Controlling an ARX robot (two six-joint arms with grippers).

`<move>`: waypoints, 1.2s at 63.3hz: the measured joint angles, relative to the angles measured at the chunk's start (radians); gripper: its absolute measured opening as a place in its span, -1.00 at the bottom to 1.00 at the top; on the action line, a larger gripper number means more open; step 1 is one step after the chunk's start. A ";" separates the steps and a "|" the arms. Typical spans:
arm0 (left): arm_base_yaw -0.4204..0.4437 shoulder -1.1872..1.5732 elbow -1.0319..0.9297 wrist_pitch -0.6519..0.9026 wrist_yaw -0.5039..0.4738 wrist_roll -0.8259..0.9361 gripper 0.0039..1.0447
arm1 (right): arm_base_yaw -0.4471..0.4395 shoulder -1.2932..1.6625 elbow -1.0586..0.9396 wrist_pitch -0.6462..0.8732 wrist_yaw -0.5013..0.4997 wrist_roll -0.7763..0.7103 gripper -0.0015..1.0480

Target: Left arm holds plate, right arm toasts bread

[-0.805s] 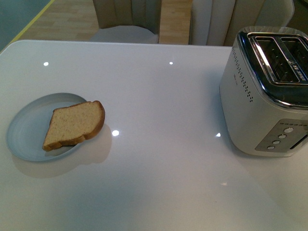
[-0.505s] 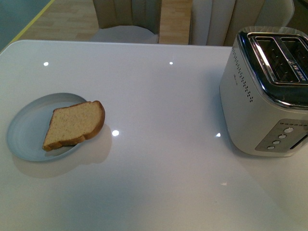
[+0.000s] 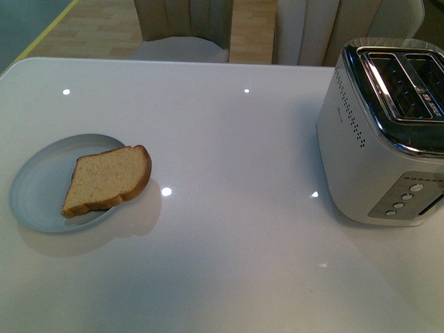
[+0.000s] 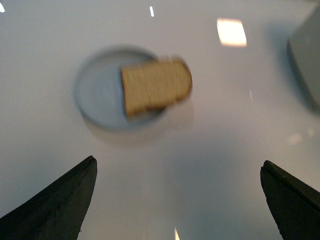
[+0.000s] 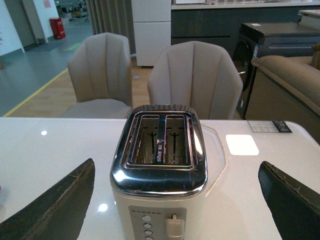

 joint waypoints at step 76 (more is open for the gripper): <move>0.211 1.718 0.552 0.848 -0.036 0.046 0.87 | 0.000 0.000 0.000 0.000 0.002 0.000 0.83</move>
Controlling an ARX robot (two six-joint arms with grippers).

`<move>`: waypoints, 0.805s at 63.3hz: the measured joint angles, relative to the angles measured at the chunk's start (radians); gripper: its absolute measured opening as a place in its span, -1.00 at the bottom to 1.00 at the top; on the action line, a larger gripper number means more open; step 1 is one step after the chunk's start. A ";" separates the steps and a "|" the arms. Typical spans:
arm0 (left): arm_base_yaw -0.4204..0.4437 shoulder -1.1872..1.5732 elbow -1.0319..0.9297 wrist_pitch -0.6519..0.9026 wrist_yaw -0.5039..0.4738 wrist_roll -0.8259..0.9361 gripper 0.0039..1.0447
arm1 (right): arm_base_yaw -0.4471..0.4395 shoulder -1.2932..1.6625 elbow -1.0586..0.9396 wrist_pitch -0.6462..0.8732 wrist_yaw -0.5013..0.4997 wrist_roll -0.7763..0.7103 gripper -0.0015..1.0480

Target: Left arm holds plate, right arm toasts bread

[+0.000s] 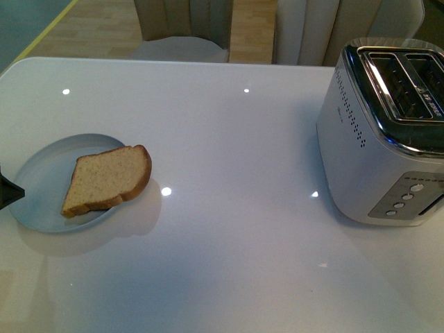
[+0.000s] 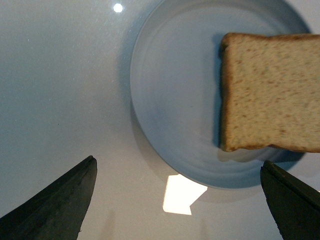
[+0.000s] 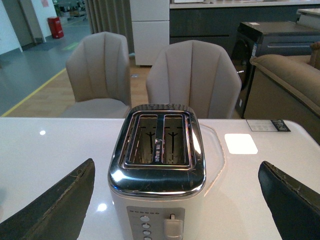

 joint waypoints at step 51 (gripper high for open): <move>0.019 0.215 0.196 -0.069 -0.058 -0.029 0.15 | 0.000 0.000 0.000 0.000 0.000 0.000 0.83</move>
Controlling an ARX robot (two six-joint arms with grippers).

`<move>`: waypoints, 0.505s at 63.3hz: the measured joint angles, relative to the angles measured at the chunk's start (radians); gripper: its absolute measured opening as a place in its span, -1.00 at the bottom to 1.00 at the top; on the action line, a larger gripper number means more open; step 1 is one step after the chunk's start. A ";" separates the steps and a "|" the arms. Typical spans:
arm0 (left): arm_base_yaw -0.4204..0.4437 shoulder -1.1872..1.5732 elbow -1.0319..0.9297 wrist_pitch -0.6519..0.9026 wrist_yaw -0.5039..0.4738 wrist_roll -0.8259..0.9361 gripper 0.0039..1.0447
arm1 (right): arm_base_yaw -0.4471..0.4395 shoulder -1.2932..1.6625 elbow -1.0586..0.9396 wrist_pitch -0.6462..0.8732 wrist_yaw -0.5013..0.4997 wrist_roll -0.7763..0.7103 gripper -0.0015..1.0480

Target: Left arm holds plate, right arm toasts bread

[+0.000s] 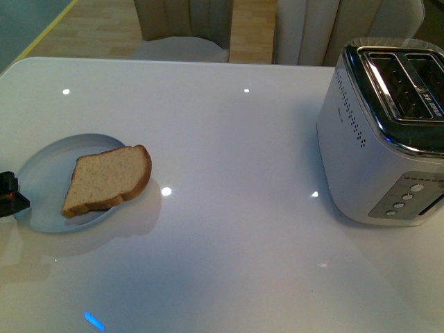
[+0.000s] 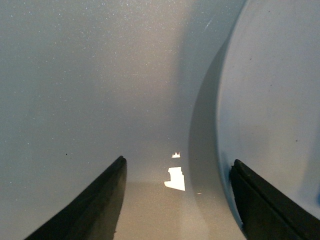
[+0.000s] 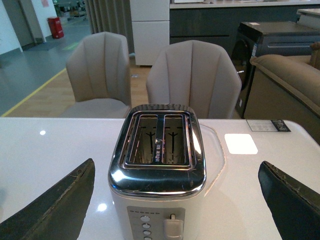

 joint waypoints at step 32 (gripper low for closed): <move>-0.009 -0.003 -0.005 -0.010 0.055 -0.233 -0.95 | 0.000 0.000 0.000 0.000 0.000 0.000 0.83</move>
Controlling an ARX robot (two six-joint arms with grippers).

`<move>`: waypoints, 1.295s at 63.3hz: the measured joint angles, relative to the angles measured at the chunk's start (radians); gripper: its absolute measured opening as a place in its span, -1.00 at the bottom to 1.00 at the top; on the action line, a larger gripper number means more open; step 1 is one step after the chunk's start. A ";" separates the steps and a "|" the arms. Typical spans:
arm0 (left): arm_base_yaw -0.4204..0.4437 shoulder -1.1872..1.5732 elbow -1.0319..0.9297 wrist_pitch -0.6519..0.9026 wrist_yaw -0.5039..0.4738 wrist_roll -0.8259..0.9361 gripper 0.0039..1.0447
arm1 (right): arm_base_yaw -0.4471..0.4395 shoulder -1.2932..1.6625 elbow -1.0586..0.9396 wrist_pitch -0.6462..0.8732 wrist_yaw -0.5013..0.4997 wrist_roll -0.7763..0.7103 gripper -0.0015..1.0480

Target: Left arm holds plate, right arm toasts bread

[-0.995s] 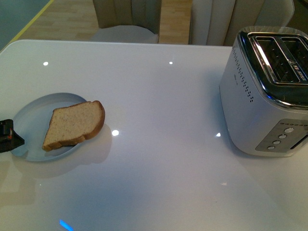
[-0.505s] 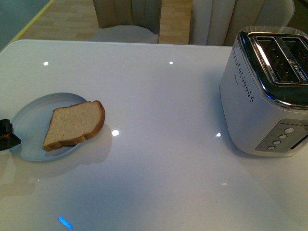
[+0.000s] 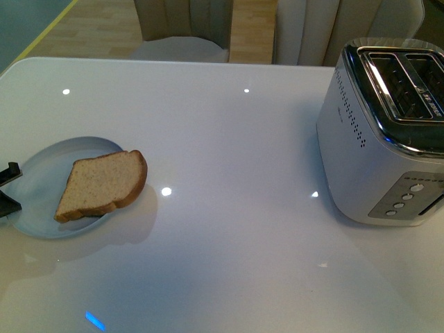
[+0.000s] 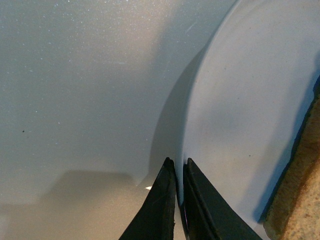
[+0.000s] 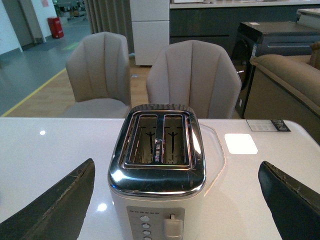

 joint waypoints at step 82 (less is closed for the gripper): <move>-0.273 -0.954 -0.211 -0.369 0.008 -0.484 -0.95 | 0.000 0.000 0.000 0.000 0.000 0.000 0.83</move>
